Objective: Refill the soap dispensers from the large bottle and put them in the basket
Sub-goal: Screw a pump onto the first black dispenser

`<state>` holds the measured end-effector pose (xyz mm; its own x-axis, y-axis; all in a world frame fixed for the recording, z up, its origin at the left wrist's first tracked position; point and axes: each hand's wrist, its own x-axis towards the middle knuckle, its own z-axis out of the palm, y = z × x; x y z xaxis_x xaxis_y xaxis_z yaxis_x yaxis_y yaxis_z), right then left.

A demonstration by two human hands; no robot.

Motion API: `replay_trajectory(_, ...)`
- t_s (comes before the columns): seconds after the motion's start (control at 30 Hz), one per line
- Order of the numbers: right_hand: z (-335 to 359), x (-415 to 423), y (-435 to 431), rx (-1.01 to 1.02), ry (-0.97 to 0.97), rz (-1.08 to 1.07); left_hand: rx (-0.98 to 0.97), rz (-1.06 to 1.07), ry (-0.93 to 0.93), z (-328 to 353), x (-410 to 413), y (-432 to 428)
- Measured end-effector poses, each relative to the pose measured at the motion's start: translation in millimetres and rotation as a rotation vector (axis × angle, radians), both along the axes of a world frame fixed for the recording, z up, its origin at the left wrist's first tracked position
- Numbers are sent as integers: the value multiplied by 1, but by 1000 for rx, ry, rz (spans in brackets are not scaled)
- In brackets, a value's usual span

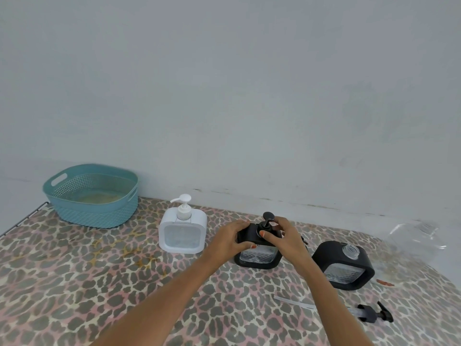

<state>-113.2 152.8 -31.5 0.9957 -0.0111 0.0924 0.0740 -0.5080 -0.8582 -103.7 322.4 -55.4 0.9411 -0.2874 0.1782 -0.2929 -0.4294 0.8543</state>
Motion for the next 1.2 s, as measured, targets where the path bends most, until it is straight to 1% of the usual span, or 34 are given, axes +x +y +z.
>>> replay_trajectory(0.07, 3, 1, -4, -21, 12, 48, -2, 1, 1, 0, 0, 0)
replay_trajectory(0.13, 3, 2, -5, -54, -31, 42, -5, 2, -3, 0, 0, -1)
replay_trajectory(0.3, -1, 2, 3, -30, -104, -102, -7, 1, -13, -1, 0, 0)
replay_trajectory(0.37, -1, 3, 5, -42, -103, -123, -4, -4, -18, -2, 0, 1)
replay_trajectory(0.5, 4, 6, -2, -61, -3, 27, -6, 6, -15, -3, 2, 1)
replay_trajectory(0.57, 6, 7, -4, -64, 2, 84, -7, 6, -12, -3, 3, 1)
replay_trajectory(0.73, 6, 9, 1, -110, -39, -24, -7, 5, -11, -5, 3, 1)
replay_trajectory(0.9, 2, 7, 8, -58, -71, -126, -2, 9, -20, -5, 3, 1)
replay_trajectory(0.97, 4, 7, 6, -94, -42, -111, -2, 9, -20, -4, 3, 1)
replay_trajectory(1.07, 5, 8, 1, -117, -8, -25, -11, 8, -15, -4, 3, 2)
replay_trajectory(1.2, 7, 6, 4, -138, -62, -46, -15, 15, -17, -4, 1, 1)
